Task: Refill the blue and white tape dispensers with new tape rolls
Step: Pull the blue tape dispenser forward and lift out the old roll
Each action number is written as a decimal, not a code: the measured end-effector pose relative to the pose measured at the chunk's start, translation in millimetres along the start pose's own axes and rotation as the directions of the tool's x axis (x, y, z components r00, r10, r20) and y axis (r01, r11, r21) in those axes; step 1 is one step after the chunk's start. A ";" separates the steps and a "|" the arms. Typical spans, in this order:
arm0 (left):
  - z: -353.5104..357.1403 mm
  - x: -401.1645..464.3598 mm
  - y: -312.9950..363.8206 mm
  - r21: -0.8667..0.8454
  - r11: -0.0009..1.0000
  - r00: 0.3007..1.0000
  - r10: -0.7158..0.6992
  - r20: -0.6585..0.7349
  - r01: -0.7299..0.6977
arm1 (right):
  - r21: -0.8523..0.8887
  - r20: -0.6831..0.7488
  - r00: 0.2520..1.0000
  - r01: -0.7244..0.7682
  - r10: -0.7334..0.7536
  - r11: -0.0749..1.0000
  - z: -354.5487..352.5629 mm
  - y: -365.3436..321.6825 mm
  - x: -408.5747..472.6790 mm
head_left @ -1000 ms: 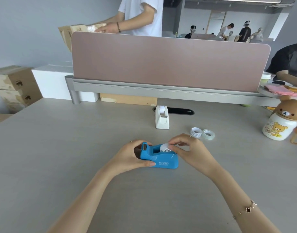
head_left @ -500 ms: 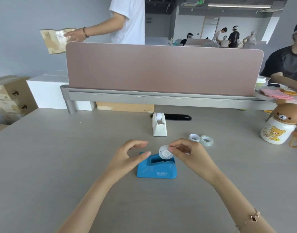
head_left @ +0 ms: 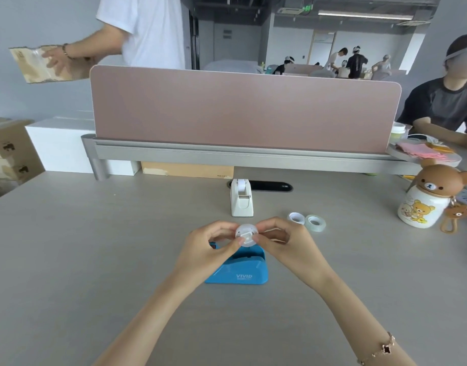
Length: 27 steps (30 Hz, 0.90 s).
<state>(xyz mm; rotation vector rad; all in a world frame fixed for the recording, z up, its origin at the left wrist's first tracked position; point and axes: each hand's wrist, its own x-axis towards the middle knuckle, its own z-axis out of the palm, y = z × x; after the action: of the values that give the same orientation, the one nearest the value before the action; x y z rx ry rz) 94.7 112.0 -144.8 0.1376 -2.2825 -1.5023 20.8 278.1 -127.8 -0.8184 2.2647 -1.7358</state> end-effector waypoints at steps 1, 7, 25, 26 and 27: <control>1.0 -0.4 0.5 0.007 1.000 1.000 0.002 0.000 -0.002 | -0.003 -0.006 1.000 0.001 -0.001 1.000 0.2 0.0 -0.4; 4.1 -1.4 -0.8 -0.026 1.000 0.999 -0.008 -0.043 0.007 | -0.022 -0.046 0.999 0.026 -0.027 0.999 4.1 -0.4 -2.5; -3.2 -0.7 4.7 -0.230 0.972 0.998 -0.057 -0.030 0.048 | 0.048 -0.065 0.997 0.052 -0.049 0.997 9.1 -3.1 -3.1; -2.3 -0.3 5.3 -0.228 0.972 0.997 -0.066 -0.047 0.053 | 0.048 -0.058 0.997 0.052 -0.049 0.998 9.5 -3.1 -3.3; -1.5 -0.3 5.8 -0.229 0.972 0.995 -0.073 -0.068 0.055 | 0.045 -0.053 0.997 0.049 -0.047 0.998 9.6 -3.1 -3.6</control>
<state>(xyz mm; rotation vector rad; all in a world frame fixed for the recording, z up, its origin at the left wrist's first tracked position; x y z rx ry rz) 96.3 113.2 -139.2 0.2009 -2.0484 -1.7473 29.1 271.3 -128.5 -0.8344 2.2458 -1.8449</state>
